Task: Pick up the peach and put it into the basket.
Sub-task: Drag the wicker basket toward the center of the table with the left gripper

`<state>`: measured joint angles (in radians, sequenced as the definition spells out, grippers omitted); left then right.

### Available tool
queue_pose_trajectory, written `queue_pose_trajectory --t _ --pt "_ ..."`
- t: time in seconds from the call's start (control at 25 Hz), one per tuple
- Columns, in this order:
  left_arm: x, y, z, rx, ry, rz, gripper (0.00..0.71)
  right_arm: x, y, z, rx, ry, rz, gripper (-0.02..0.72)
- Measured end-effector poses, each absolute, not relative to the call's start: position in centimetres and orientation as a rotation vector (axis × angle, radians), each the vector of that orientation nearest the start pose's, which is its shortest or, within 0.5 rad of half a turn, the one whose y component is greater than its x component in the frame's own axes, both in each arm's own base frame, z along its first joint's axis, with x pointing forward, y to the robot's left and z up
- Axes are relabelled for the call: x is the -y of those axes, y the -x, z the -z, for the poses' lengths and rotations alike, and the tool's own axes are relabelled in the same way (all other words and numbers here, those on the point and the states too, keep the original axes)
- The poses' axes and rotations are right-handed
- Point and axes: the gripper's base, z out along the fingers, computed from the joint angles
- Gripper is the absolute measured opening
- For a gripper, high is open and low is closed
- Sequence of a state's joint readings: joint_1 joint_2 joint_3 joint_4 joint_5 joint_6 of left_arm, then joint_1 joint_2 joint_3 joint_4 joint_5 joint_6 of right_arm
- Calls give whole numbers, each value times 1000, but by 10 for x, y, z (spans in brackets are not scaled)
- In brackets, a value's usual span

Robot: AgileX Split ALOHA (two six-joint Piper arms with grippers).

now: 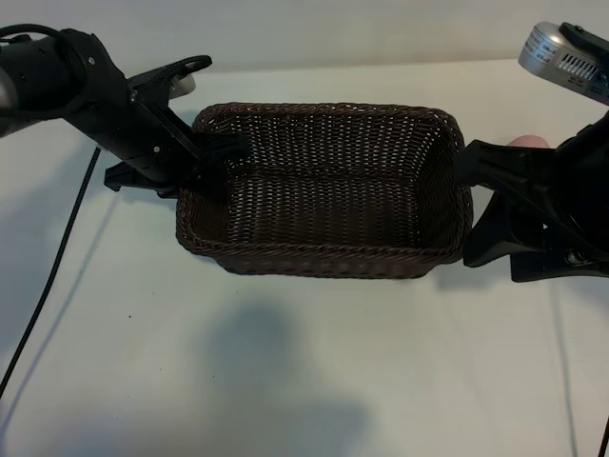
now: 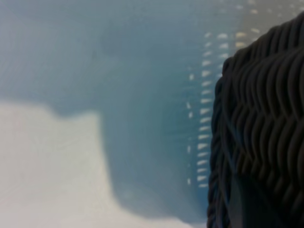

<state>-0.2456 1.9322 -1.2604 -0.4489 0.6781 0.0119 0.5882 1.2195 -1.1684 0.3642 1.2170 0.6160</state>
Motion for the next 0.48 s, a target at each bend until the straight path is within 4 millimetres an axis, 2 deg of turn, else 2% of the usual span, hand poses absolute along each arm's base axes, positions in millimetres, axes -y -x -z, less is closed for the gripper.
queue_pose_trajectory --t 0.48 --pt "118 -373 -168 -2820 89 523 118 -149 -169 -354 -2927 -128 -775 393"
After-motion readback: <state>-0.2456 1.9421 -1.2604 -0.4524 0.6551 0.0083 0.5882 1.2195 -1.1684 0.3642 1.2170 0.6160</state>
